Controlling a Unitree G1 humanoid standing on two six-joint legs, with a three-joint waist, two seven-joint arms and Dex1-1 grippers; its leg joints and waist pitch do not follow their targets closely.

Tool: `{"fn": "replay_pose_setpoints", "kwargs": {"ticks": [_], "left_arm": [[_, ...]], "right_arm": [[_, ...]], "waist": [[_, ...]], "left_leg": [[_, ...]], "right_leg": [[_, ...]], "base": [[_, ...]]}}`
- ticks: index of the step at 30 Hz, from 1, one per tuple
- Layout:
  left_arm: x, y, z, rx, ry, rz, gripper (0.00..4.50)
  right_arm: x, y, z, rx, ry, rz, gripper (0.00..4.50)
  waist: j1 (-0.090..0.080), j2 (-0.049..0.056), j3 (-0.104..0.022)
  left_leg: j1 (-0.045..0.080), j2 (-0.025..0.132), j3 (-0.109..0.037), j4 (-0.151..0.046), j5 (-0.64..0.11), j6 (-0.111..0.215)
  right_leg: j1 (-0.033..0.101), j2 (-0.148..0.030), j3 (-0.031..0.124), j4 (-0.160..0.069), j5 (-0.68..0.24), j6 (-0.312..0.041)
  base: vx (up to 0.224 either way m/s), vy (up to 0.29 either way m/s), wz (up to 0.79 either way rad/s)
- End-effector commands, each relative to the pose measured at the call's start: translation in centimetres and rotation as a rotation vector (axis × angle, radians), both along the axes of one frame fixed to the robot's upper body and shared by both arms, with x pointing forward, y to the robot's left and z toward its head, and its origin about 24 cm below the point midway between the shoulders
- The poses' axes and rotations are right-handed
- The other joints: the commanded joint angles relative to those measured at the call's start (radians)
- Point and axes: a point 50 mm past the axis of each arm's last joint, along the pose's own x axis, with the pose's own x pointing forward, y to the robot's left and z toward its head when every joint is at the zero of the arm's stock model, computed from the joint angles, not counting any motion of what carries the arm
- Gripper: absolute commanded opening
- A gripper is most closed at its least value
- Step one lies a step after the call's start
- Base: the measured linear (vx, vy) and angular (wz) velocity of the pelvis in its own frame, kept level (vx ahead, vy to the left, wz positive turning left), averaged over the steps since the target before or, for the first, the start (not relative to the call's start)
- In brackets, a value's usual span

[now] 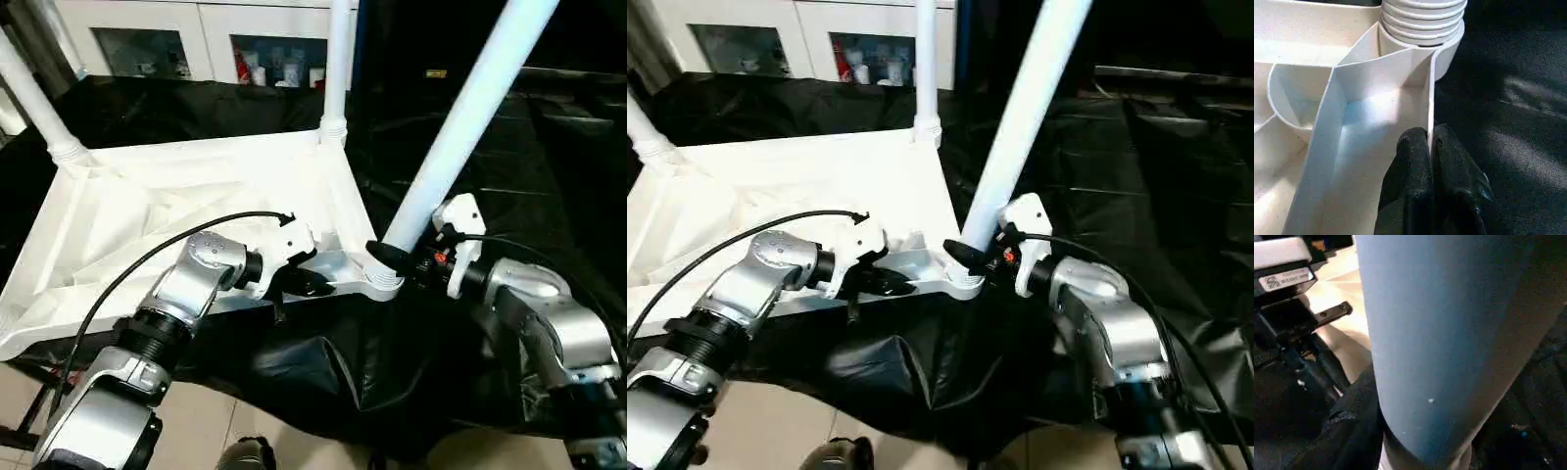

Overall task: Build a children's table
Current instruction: Insert table leg to table base

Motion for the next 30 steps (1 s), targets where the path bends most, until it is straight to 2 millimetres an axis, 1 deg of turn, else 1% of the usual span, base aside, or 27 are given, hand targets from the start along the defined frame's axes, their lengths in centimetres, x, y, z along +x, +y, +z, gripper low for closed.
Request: {"fn": "replay_pose_setpoints", "kwargs": {"ticks": [1, 2, 3, 5, 6, 8, 9, 10, 11, 12, 13, 14, 15, 16, 17, 18, 19, 20, 21, 22, 23, 24, 25, 26, 27, 29, 30], "left_arm": [[0.2, -0.7, 1.6, -0.035, -0.076, -0.045, 0.00], [0.1, -0.7, 1.7, -0.035, -0.074, -0.053, 0.00], [0.0, -0.7, 1.7, -0.035, -0.073, -0.060, 0.00], [-0.1, -0.8, 1.7, -0.033, -0.077, -0.078, 0.00], [-0.2, -0.8, 1.7, -0.034, -0.077, -0.089, 0.00], [-0.3, -0.8, 1.7, -0.028, -0.081, -0.105, 0.00], [-0.3, -0.8, 1.7, -0.026, -0.083, -0.108, 0.00], [-0.4, -0.8, 1.7, -0.023, -0.086, -0.115, 0.00], [-0.4, -0.9, 1.7, -0.021, -0.090, -0.122, 0.00], [-0.5, -0.9, 1.8, -0.021, -0.091, -0.126, 0.00], [-0.5, -0.8, 1.8, -0.020, -0.092, -0.129, 0.00], [-0.5, -0.9, 1.9, -0.020, -0.094, -0.133, 0.00], [-0.5, -0.9, 1.9, -0.020, -0.094, -0.133, 0.00], [-0.6, -0.9, 1.9, -0.021, -0.096, -0.136, 0.00], [-0.7, -0.9, 2.0, -0.024, -0.098, -0.153, 0.00], [-0.7, -0.9, 2.0, -0.025, -0.099, -0.164, 0.00], [-0.9, -0.9, 2.0, -0.024, -0.095, -0.187, 0.00], [-0.9, -0.9, 2.0, -0.024, -0.095, -0.187, 0.00], [-1.1, -0.9, 1.9, -0.023, -0.092, -0.206, 0.00], [-1.3, -0.8, 1.9, -0.024, -0.082, -0.234, 0.00], [-1.6, -0.7, 1.9, -0.018, -0.069, -0.267, 0.00], [-1.6, -0.7, 1.9, -0.018, -0.069, -0.267, 0.00], [-1.8, -0.6, 1.9, -0.014, -0.055, -0.292, 0.00], [-1.9, -0.5, 2.0, -0.012, -0.040, -0.310, 0.00], [-1.9, -0.5, 2.0, -0.012, -0.040, -0.310, 0.00], [-1.8, -0.3, 2.2, -0.006, -0.034, -0.314, 0.00], [-1.8, -0.3, 2.2, -0.006, -0.034, -0.314, 0.00]], "right_arm": [[-1.1, 0.6, -4.4, -0.086, 0.201, 0.064, 1.89], [-1.1, 0.7, -4.6, -0.094, 0.202, 0.083, 1.89], [-1.0, 0.7, -4.7, -0.101, 0.203, 0.098, 1.89], [-0.9, 0.7, -4.9, -0.118, 0.210, 0.116, 1.89], [-0.9, 0.7, -4.9, -0.127, 0.209, 0.128, 1.89], [-0.7, 0.9, -4.9, -0.133, 0.210, 0.154, 1.89], [-0.7, 0.9, -4.9, -0.133, 0.211, 0.161, 1.89], [-0.6, 1.0, -4.9, -0.138, 0.206, 0.172, 1.89], [-0.5, 1.0, -4.9, -0.143, 0.199, 0.183, 1.89], [-0.5, 1.0, -4.8, -0.146, 0.190, 0.187, 1.89], [-0.3, 1.1, -4.8, -0.143, 0.183, 0.186, 1.89], [-0.3, 1.2, -4.7, -0.135, 0.181, 0.191, 1.89], [-0.3, 1.2, -4.7, -0.135, 0.181, 0.191, 1.89], [-0.3, 1.2, -4.7, -0.132, 0.180, 0.194, 1.89], [-0.5, 1.2, -4.7, -0.122, 0.178, 0.215, 1.89], [-0.6, 1.2, -4.7, -0.118, 0.177, 0.228, 1.89], [-1.0, 1.2, -4.8, -0.109, 0.179, 0.262, 1.89], [-1.0, 1.2, -4.8, -0.109, 0.179, 0.262, 1.89], [-1.2, 1.2, -4.8, -0.102, 0.182, 0.288, 1.89], [-1.5, 1.2, -4.8, -0.098, 0.186, 0.314, 1.89], [-1.6, 1.1, -4.9, -0.098, 0.187, 0.332, 1.89], [-1.6, 1.1, -4.9, -0.098, 0.187, 0.332, 1.89], [-1.7, 1.1, -5.0, -0.098, 0.188, 0.343, 1.89], [-1.6, 1.0, -5.0, -0.098, 0.189, 0.348, 1.89], [-1.6, 1.0, -5.0, -0.098, 0.189, 0.348, 1.89], [-1.3, 1.0, -5.1, -0.097, 0.189, 0.343, 1.89], [-1.3, 1.0, -5.1, -0.096, 0.189, 0.343, 1.89]], "waist": [[0.000, -0.014, -0.062], [0.000, -0.013, -0.062], [-0.001, -0.017, -0.059], [-0.004, -0.017, -0.058], [-0.006, -0.025, -0.054], [-0.005, -0.022, -0.056], [-0.006, -0.026, -0.055], [-0.006, -0.024, -0.055], [-0.009, -0.032, -0.054], [-0.009, -0.032, -0.056], [-0.010, -0.031, -0.056], [-0.011, -0.031, -0.054], [-0.011, -0.030, -0.053], [-0.012, -0.031, -0.053], [-0.013, -0.035, -0.052], [-0.012, -0.033, -0.051], [-0.011, -0.029, -0.051], [-0.012, -0.032, -0.050], [-0.011, -0.032, -0.050], [-0.010, -0.028, -0.049], [-0.010, -0.029, -0.050], [-0.008, -0.025, -0.051], [-0.008, -0.026, -0.052], [-0.006, -0.023, -0.053], [-0.007, -0.024, -0.054], [-0.005, -0.018, -0.056], [-0.005, -0.020, -0.056]], "left_leg": [[0.025, 0.026, -0.015, -0.078, -0.426, -0.009], [0.026, 0.027, -0.015, -0.079, -0.429, -0.011], [0.028, 0.027, -0.015, -0.079, -0.443, -0.012], [0.031, 0.027, -0.017, -0.082, -0.467, -0.019], [0.031, 0.028, -0.017, -0.084, -0.472, -0.019], [0.034, 0.029, -0.018, -0.084, -0.477, -0.020], [0.034, 0.029, -0.018, -0.084, -0.473, -0.017], [0.035, 0.030, -0.017, -0.085, -0.473, -0.017], [0.032, 0.031, -0.016, -0.089, -0.462, -0.015], [0.030, 0.031, -0.015, -0.091, -0.440, -0.010], [0.028, 0.032, -0.015, -0.091, -0.423, -0.006], [0.029, 0.032, -0.014, -0.092, -0.426, -0.006], [0.033, 0.032, -0.013, -0.091, -0.442, -0.007], [0.036, 0.032, -0.012, -0.091, -0.453, -0.009], [0.036, 0.033, -0.012, -0.091, -0.454, -0.009], [0.035, 0.032, -0.013, -0.092, -0.461, -0.011], [0.036, 0.033, -0.014, -0.092, -0.465, -0.013], [0.036, 0.033, -0.013, -0.093, -0.468, -0.012], [0.037, 0.034, -0.013, -0.093, -0.468, -0.011], [0.037, 0.036, -0.014, -0.094, -0.468, -0.011], [0.037, 0.036, -0.013, -0.094, -0.469, -0.011], [0.037, 0.038, -0.014, -0.096, -0.474, -0.013], [0.035, 0.038, -0.013, -0.096, -0.462, -0.012], [0.035, 0.038, -0.014, -0.096, -0.455, -0.012], [0.033, 0.037, -0.011, -0.096, -0.439, -0.009], [0.033, 0.037, -0.010, -0.095, -0.426, -0.010], [0.034, 0.037, -0.009, -0.094, -0.426, -0.009]], "right_leg": [[0.030, -0.053, 0.034, -0.104, -0.489, -0.144], [0.031, -0.052, 0.034, -0.104, -0.493, -0.143], [0.027, -0.053, 0.034, -0.106, -0.508, -0.141], [0.027, -0.053, 0.033, -0.110, -0.531, -0.136], [0.024, -0.051, 0.034, -0.112, -0.537, -0.132], [0.023, -0.054, 0.035, -0.112, -0.542, -0.131], [0.023, -0.054, 0.035, -0.112, -0.534, -0.136], [0.023, -0.053, 0.035, -0.113, -0.527, -0.137], [0.026, -0.051, 0.035, -0.111, -0.495, -0.144], [0.030, -0.049, 0.034, -0.107, -0.457, -0.152], [0.030, -0.049, 0.035, -0.104, -0.425, -0.164], [0.029, -0.048, 0.035, -0.105, -0.423, -0.167], [0.027, -0.048, 0.035, -0.107, -0.431, -0.172], [0.026, -0.048, 0.036, -0.108, -0.435, -0.175], [0.026, -0.048, 0.036, -0.108, -0.439, -0.175], [0.026, -0.050, 0.037, -0.110, -0.453, -0.172], [0.026, -0.051, 0.037, -0.110, -0.459, -0.169], [0.026, -0.050, 0.037, -0.112, -0.460, -0.169], [0.024, -0.050, 0.038, -0.111, -0.452, -0.172], [0.024, -0.051, 0.039, -0.110, -0.441, -0.176], [0.025, -0.049, 0.038, -0.109, -0.433, -0.179], [0.026, -0.049, 0.039, -0.107, -0.415, -0.185], [0.028, -0.048, 0.039, -0.102, -0.384, -0.194], [0.030, -0.047, 0.038, -0.100, -0.366, -0.200], [0.030, -0.045, 0.038, -0.097, -0.330, -0.212], [0.034, -0.045, 0.037, -0.092, -0.288, -0.232], [0.034, -0.044, 0.038, -0.092, -0.280, -0.236]], "base": [[0.000, 0.000, 0.00], [0.000, 0.000, 0.00], [0.000, 0.000, 0.00], [0.000, 0.000, 0.00], [0.000, 0.000, 0.00], [0.000, 0.000, 0.00], [0.000, 0.000, 0.00], [0.000, 0.000, 0.00], [0.000, 0.000, 0.00], [0.000, 0.000, 0.00], [0.000, 0.000, 0.00], [0.000, 0.000, 0.00], [0.000, 0.000, 0.00], [0.000, 0.000, 0.00], [0.000, 0.000, 0.00], [0.000, 0.000, 0.00], [0.000, 0.000, 0.00], [0.000, 0.000, 0.00], [0.000, 0.000, 0.00], [0.000, 0.000, 0.00], [0.000, 0.000, 0.00], [0.000, 0.000, 0.00], [0.000, 0.000, 0.00], [0.000, 0.000, 0.00], [0.000, 0.000, 0.00], [0.000, 0.000, 0.00], [0.000, 0.000, 0.00]]}}
